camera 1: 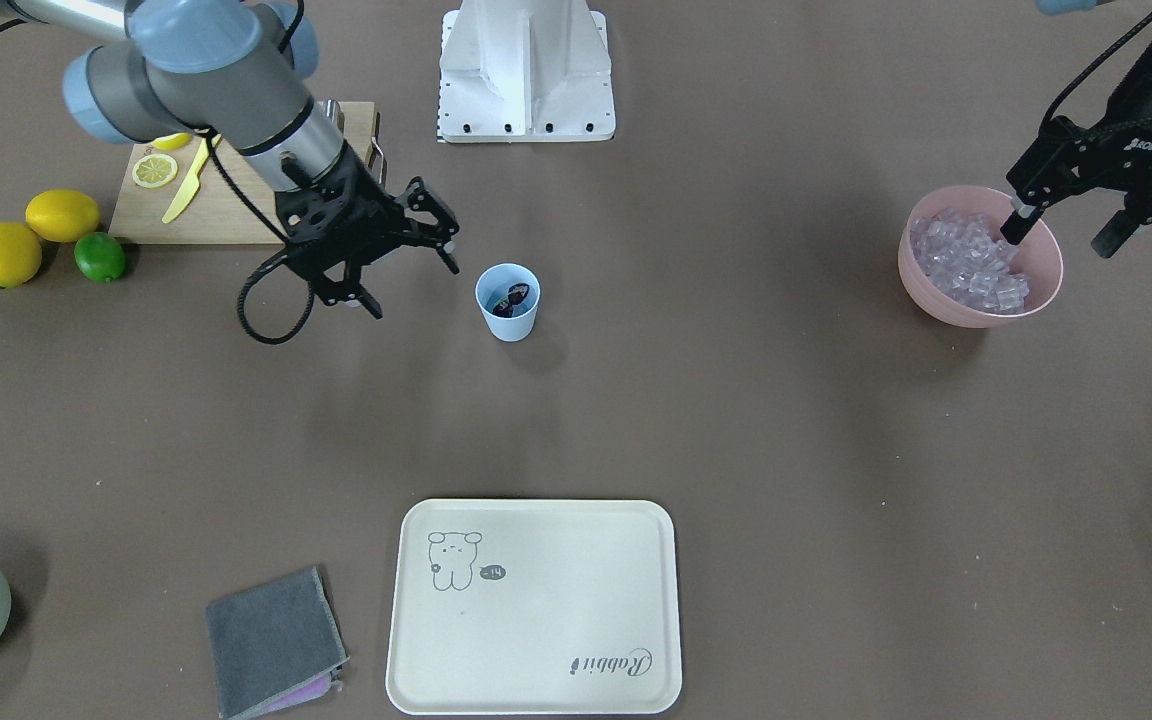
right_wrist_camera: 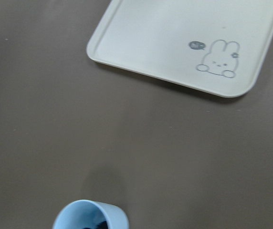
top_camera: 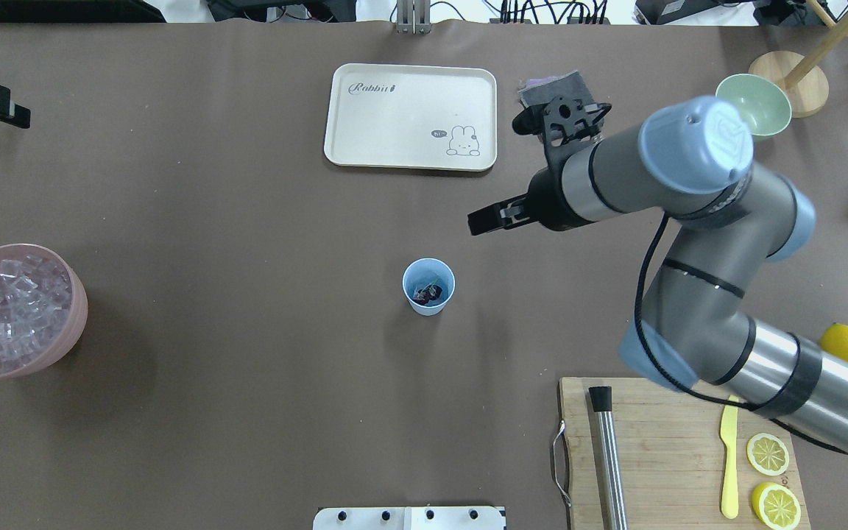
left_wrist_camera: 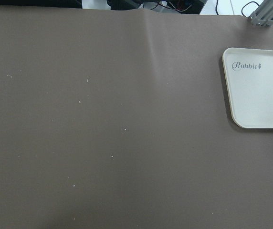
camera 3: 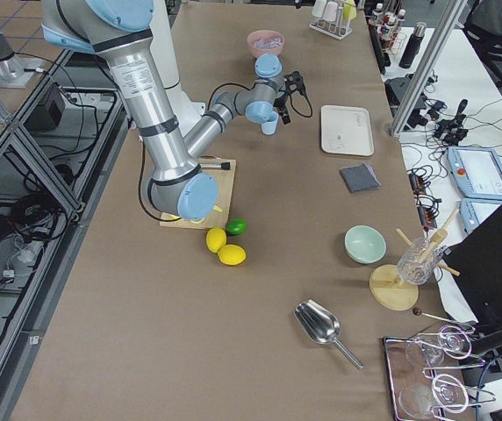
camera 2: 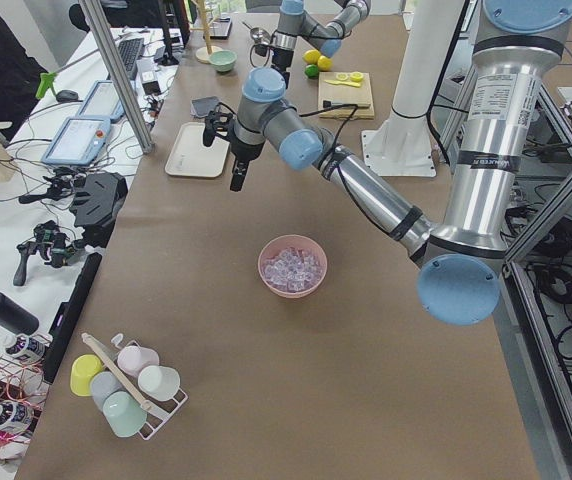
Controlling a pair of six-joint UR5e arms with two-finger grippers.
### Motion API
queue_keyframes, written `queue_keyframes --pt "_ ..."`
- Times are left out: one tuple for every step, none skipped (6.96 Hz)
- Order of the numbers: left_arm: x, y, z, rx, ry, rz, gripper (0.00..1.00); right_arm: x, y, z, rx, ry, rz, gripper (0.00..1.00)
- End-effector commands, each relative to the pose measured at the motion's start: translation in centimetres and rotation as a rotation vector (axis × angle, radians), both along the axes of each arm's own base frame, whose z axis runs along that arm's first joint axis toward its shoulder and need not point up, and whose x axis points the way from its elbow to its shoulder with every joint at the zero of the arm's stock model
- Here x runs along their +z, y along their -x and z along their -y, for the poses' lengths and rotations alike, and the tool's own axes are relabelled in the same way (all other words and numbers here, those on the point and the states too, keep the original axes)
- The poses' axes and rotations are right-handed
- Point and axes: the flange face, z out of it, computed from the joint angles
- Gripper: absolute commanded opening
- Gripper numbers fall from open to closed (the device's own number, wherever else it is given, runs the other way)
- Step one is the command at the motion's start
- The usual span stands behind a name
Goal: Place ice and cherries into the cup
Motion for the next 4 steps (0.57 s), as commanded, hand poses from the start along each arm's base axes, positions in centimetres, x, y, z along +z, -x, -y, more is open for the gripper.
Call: queue_keyframes --pt "3.4 0.8 1.9 -0.096 0.023 0.11 0.98 8.0 -9.4 5.0 -0.022 0.044 -0.228 1.0" --pt "6.8 0.6 2.5 -0.096 0.078 0.148 0.98 12.5 -15.3 6.9 -0.047 0.031 -0.356 1.0" --pt "8.2 0.8 2.5 -0.09 0.096 0.163 0.98 15.3 -20.7 7.5 -0.081 0.089 -0.435 1.0" --pt "8.7 3.7 2.9 -0.067 0.038 0.198 0.98 19.5 -28.0 8.0 -0.108 0.119 -0.506 1.0"
